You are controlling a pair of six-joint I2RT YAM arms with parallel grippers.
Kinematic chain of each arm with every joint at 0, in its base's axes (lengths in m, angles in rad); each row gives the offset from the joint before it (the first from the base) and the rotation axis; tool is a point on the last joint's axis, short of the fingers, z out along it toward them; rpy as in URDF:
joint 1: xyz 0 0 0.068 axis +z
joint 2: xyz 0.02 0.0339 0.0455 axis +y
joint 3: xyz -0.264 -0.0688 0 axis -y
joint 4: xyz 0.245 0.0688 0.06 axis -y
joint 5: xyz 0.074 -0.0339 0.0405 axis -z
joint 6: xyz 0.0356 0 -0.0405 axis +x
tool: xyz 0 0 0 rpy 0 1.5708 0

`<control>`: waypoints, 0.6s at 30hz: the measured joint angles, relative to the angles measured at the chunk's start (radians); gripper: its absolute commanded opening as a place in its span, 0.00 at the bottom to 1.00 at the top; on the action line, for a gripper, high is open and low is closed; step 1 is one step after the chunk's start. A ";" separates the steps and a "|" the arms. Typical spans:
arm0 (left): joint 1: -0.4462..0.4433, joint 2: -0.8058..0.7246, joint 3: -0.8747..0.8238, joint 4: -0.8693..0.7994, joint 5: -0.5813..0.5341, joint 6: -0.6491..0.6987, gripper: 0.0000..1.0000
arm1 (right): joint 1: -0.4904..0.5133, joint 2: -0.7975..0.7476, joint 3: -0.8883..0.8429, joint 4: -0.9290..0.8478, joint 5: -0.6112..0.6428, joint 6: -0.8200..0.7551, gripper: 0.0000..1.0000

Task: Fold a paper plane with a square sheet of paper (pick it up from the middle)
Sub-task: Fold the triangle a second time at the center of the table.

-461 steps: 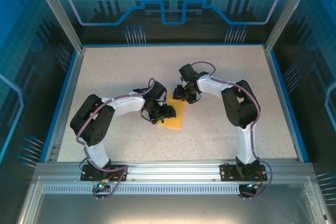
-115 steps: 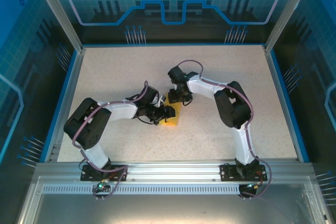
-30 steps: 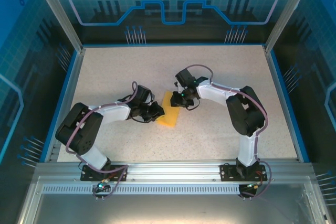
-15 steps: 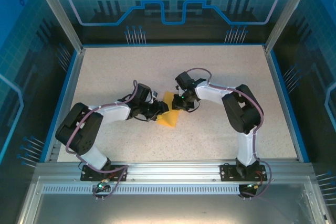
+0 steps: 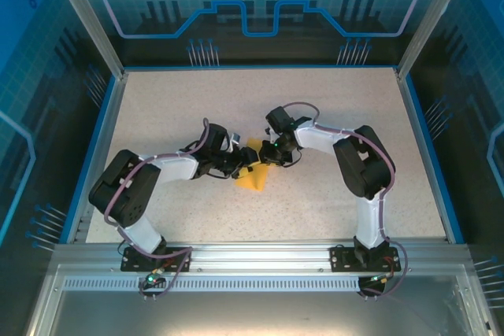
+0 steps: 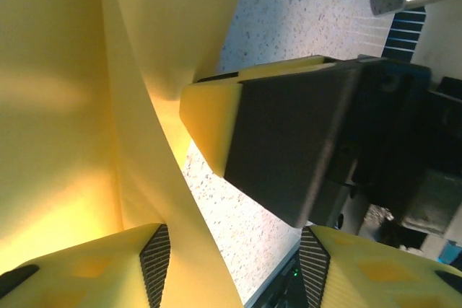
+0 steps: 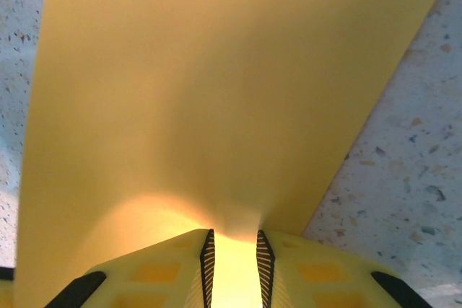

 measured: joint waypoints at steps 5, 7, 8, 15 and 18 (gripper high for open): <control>0.000 0.018 0.003 0.039 0.008 -0.011 0.57 | -0.011 0.005 0.000 0.001 -0.026 0.004 0.26; 0.000 0.028 0.008 0.049 0.011 -0.018 0.58 | -0.015 0.005 0.000 0.002 -0.035 0.007 0.26; 0.000 0.032 0.010 0.052 0.011 -0.022 0.58 | -0.016 0.005 0.000 0.003 -0.039 0.009 0.26; 0.000 0.072 0.019 0.059 0.010 -0.029 0.55 | -0.037 -0.002 -0.028 0.043 -0.086 0.013 0.27; 0.000 0.075 0.021 0.059 0.010 -0.029 0.54 | -0.051 -0.029 -0.061 0.072 -0.107 0.019 0.30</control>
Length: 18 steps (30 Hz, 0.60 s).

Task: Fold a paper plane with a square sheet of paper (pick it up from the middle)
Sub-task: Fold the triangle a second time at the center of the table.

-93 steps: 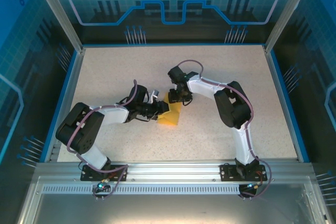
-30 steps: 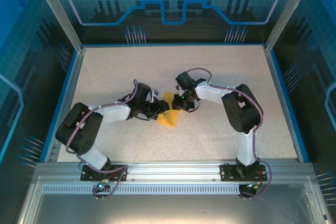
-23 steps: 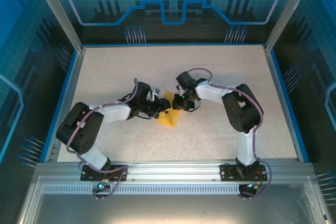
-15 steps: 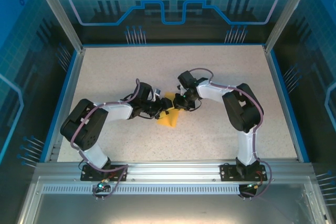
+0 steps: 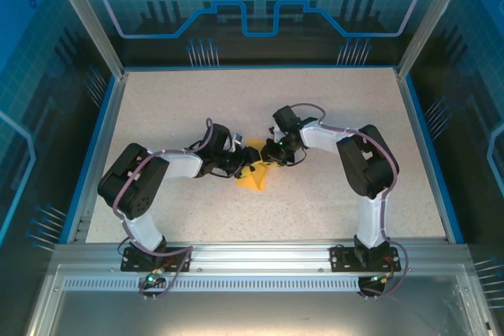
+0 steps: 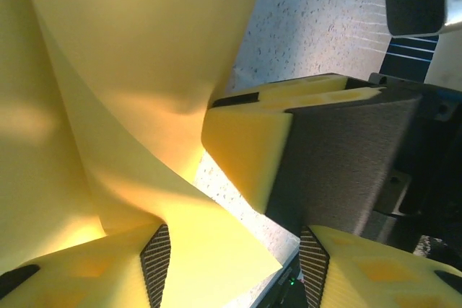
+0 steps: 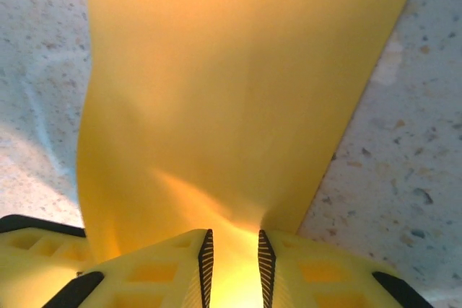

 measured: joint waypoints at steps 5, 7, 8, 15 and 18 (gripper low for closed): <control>0.000 0.000 0.001 -0.001 -0.007 0.000 0.51 | -0.032 -0.107 -0.078 0.040 -0.027 0.010 0.37; 0.000 0.002 0.001 -0.001 -0.008 0.000 0.48 | -0.042 -0.159 -0.098 0.046 -0.036 0.005 0.38; 0.000 0.003 0.001 -0.001 -0.008 0.000 0.48 | -0.046 -0.177 -0.104 0.048 -0.042 0.000 0.38; 0.000 0.016 0.001 -0.002 -0.010 0.000 0.43 | -0.044 -0.208 -0.109 0.046 -0.093 -0.062 0.37; 0.000 0.016 0.001 -0.002 -0.011 0.000 0.41 | -0.035 -0.206 -0.109 0.033 -0.095 -0.080 0.36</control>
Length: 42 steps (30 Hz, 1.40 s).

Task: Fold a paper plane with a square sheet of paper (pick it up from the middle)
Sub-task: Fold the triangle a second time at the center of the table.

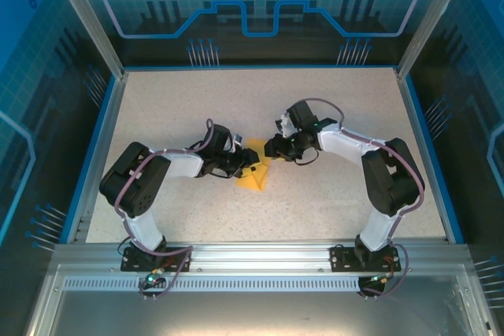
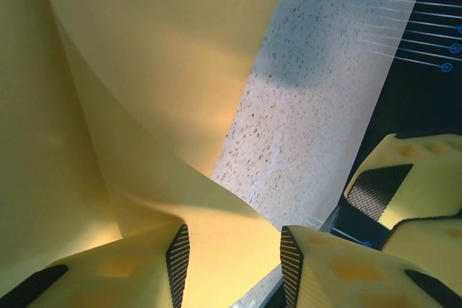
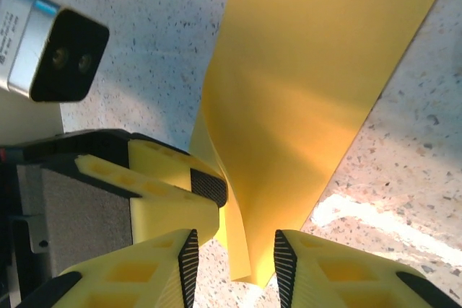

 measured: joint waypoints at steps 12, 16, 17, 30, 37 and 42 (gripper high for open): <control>0.000 0.000 0.000 0.000 -0.006 0.000 0.38 | 0.024 0.043 0.000 -0.040 -0.005 -0.039 0.33; 0.000 0.000 0.000 -0.001 -0.007 0.000 0.38 | 0.034 0.061 0.000 -0.047 -0.007 -0.048 0.25; 0.000 0.000 0.000 -0.001 -0.007 0.000 0.38 | 0.035 0.063 0.000 -0.048 -0.007 -0.047 0.22; 0.000 0.000 0.000 -0.015 -0.007 0.000 0.39 | 0.035 0.100 0.019 -0.051 0.005 -0.061 0.05; 0.000 -0.017 0.000 -0.016 -0.006 0.003 0.38 | 0.035 0.137 0.047 -0.051 0.026 -0.073 0.05; -0.005 -0.031 0.000 -0.016 -0.005 0.004 0.34 | 0.035 0.158 0.054 -0.051 0.034 -0.084 0.05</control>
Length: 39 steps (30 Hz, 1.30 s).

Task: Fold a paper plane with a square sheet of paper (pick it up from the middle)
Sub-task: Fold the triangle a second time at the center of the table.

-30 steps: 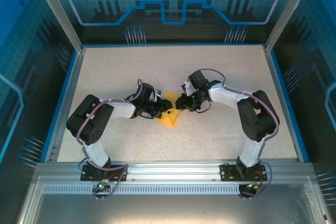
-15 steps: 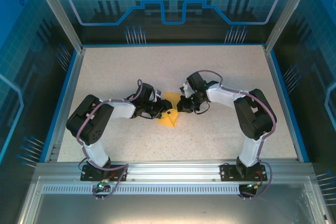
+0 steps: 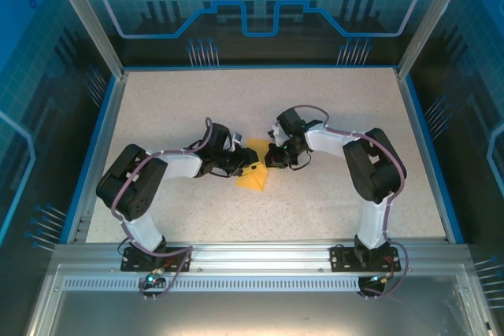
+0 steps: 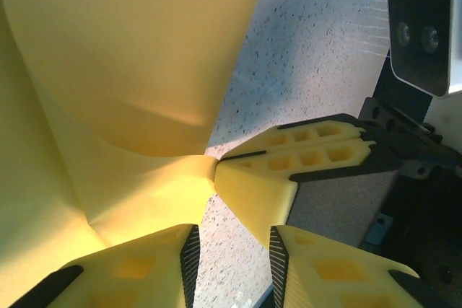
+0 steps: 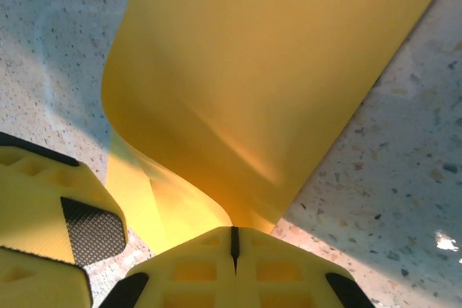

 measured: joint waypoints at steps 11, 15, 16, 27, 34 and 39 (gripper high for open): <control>-0.022 0.010 0.014 -0.007 0.018 0.000 0.30 | 0.000 0.019 0.013 -0.003 0.009 -0.008 0.05; -0.024 0.012 0.018 -0.010 0.021 0.004 0.28 | 0.000 0.029 0.014 -0.003 0.009 -0.014 0.06; -0.024 0.013 0.019 -0.011 0.021 0.004 0.27 | 0.000 0.031 0.015 -0.003 0.009 -0.014 0.06; -0.024 0.054 0.023 -0.060 0.020 0.008 0.24 | 0.000 0.041 0.026 0.000 0.008 -0.026 0.07; -0.026 0.067 0.034 -0.084 0.013 0.020 0.23 | 0.000 0.043 0.028 0.001 0.008 -0.030 0.08; -0.027 0.067 0.035 -0.108 0.000 0.027 0.23 | 0.000 0.046 0.028 0.001 0.008 -0.030 0.09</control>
